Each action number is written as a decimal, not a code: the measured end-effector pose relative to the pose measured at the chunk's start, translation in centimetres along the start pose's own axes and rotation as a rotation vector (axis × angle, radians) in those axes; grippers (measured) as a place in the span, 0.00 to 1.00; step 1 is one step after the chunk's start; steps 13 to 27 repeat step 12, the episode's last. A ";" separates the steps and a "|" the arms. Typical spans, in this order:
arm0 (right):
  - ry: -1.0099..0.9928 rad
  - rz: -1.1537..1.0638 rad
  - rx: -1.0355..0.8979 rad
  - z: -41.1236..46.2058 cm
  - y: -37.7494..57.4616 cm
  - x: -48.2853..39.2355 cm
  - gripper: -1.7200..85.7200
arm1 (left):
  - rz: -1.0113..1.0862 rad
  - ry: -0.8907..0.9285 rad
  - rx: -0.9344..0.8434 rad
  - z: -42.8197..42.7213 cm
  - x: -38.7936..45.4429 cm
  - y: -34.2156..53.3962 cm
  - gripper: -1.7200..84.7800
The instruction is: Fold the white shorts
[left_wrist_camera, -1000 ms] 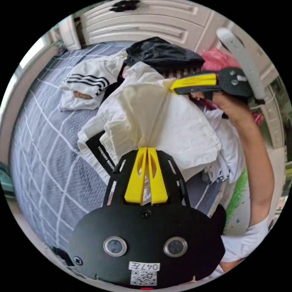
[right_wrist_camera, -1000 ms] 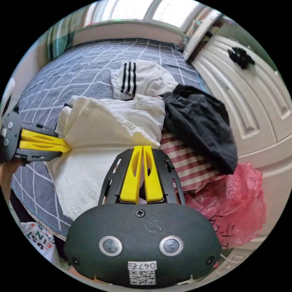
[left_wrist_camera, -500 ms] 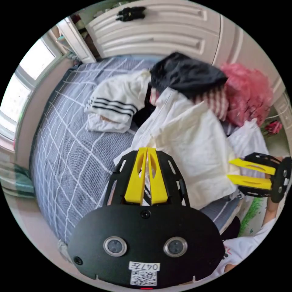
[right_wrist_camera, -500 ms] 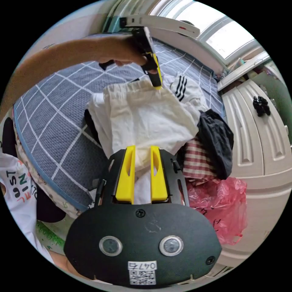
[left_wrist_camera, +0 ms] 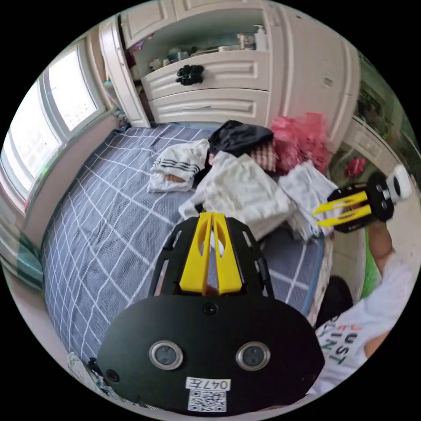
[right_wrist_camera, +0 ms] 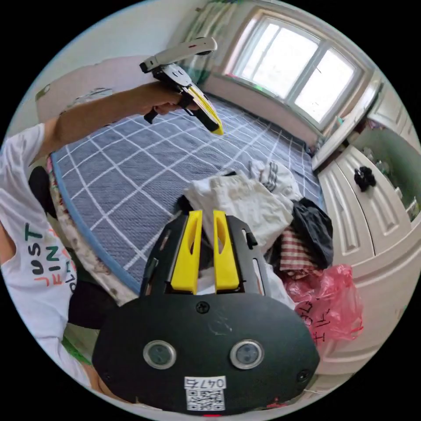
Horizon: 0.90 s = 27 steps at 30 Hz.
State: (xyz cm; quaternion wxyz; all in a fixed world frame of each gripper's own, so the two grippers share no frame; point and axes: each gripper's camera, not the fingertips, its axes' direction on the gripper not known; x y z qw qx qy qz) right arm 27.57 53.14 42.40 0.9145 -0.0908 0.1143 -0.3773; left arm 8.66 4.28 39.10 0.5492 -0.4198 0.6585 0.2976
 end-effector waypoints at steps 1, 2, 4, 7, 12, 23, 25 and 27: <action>-0.037 -0.041 0.024 -0.4 -0.1 -3.2 0.01 | 0.014 -0.011 -0.007 -2.3 0.7 4.8 0.01; -0.060 -0.061 0.037 -0.5 0.0 -4.9 0.01 | 0.010 -0.023 -0.007 -4.2 1.5 10.2 0.01; -0.130 -0.096 0.117 0.4 0.6 -12.1 0.01 | -0.014 -0.028 -0.011 -6.3 3.0 18.9 0.01; -0.283 -0.035 0.228 3.1 1.2 -21.4 0.01 | -0.179 -0.086 -0.059 -8.1 5.2 33.4 0.01; -0.558 -0.126 0.257 5.8 -2.5 -34.4 0.01 | -0.559 -0.069 -0.133 -11.2 7.2 53.7 0.04; -0.558 -0.126 0.257 5.8 -2.5 -34.4 0.01 | -0.559 -0.069 -0.133 -11.2 7.2 53.7 0.04; -0.558 -0.126 0.257 5.8 -2.5 -34.4 0.01 | -0.559 -0.069 -0.133 -11.2 7.2 53.7 0.04; -0.558 -0.126 0.257 5.8 -2.5 -34.4 0.01 | -0.559 -0.069 -0.133 -11.2 7.2 53.7 0.04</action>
